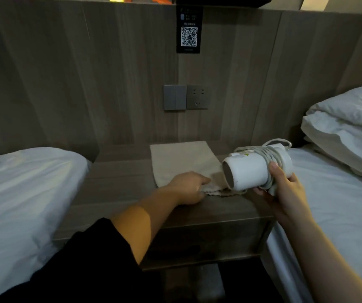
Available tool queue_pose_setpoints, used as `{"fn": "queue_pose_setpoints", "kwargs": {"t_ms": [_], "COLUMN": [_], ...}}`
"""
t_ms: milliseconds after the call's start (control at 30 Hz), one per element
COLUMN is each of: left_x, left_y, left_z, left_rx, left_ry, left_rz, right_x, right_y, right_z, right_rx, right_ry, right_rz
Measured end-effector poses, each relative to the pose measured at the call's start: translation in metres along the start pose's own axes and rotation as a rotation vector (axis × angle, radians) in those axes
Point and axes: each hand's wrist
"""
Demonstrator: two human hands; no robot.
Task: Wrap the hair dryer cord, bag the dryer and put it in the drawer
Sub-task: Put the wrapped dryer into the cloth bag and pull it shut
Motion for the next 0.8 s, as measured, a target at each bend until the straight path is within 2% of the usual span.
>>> {"fn": "queue_pose_setpoints", "kwargs": {"t_ms": [100, 200, 433, 533, 800], "left_x": [0.008, 0.011, 0.0, -0.003, -0.01], "left_y": [-0.018, -0.035, -0.024, -0.01, 0.017], "left_z": [-0.015, -0.031, -0.054, -0.059, -0.076], "left_rx": [0.049, 0.103, 0.212, 0.281, 0.281], "left_ry": [0.166, 0.22, 0.327, 0.286, 0.323], "left_rz": [0.017, -0.021, -0.373, -0.558, -1.067], "right_x": [0.01, 0.022, 0.03, 0.021, -0.013], "right_y": [0.001, 0.007, 0.038, 0.047, 0.059], "right_z": [-0.005, -0.017, -0.064, -0.077, -0.085], "right_rx": [-0.025, -0.039, -0.123, -0.162, -0.044], "right_ry": [-0.003, -0.034, -0.033, -0.039, 0.061], "right_rz": [0.052, 0.055, 0.154, 0.169, 0.244]}}
Point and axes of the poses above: each hand's wrist, its own z-axis towards the middle knuckle, its own x-axis out of the back of the hand, y = z × x, and after that the axes turned 10 degrees about x, right-handed
